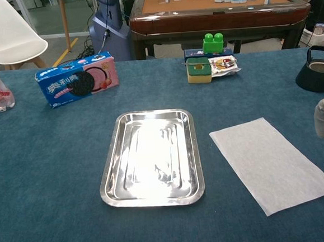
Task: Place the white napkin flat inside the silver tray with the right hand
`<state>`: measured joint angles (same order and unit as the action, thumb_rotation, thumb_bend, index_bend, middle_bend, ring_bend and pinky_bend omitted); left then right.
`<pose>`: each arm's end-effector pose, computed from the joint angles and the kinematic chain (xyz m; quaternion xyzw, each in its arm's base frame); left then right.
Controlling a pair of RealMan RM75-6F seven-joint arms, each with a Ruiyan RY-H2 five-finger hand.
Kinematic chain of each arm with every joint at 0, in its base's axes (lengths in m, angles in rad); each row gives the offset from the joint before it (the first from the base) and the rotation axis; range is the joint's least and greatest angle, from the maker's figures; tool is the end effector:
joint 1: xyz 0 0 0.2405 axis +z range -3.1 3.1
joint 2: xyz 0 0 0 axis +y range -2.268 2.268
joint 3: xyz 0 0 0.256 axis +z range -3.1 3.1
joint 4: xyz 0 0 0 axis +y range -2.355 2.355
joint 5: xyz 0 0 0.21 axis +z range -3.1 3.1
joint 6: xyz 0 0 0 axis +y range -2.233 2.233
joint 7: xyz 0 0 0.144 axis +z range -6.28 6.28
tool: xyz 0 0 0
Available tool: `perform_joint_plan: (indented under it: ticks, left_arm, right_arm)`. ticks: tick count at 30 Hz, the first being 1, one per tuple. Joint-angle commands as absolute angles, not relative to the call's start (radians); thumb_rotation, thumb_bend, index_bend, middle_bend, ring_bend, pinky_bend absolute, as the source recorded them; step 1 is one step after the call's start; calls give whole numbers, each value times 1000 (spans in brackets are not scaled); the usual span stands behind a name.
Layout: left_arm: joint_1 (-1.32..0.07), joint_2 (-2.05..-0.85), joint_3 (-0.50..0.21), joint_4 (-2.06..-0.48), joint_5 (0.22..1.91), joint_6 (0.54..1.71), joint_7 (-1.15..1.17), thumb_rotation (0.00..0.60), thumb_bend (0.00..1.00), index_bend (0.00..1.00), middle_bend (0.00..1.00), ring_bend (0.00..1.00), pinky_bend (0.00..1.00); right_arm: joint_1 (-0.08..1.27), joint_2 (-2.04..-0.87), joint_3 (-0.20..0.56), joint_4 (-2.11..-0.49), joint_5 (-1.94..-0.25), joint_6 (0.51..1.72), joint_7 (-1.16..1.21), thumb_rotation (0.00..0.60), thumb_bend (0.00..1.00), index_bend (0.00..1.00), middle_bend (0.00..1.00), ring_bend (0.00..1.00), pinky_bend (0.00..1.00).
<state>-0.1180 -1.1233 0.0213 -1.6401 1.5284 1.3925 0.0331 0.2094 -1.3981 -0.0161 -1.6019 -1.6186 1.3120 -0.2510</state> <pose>-0.3063 0.1738 0.1319 -0.6413 -0.4158 -0.3523 0.5401 -0.2466 -0.1905 0.0370 0.7088 -0.3676 0.3855 0.4624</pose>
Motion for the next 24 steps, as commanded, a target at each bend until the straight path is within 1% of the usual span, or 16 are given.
perform_joint_plan:
  ticks: [1,24]
  left_arm:
    - [-118,-1122,21,-1640,1528,1393,33,600,8,133,292,164,338]
    - [-117,-1114,20,-1639,1524,1398,20,600,8,133,295,171,339]
  right_arm:
    - [215,-1407,-23,-1594,-1622,1301,-258,600,0,532,1000,1000,1000]
    - [243,-1485,-63,-1530,-1624,1235,-279,600,0,532,1000,1000,1000]
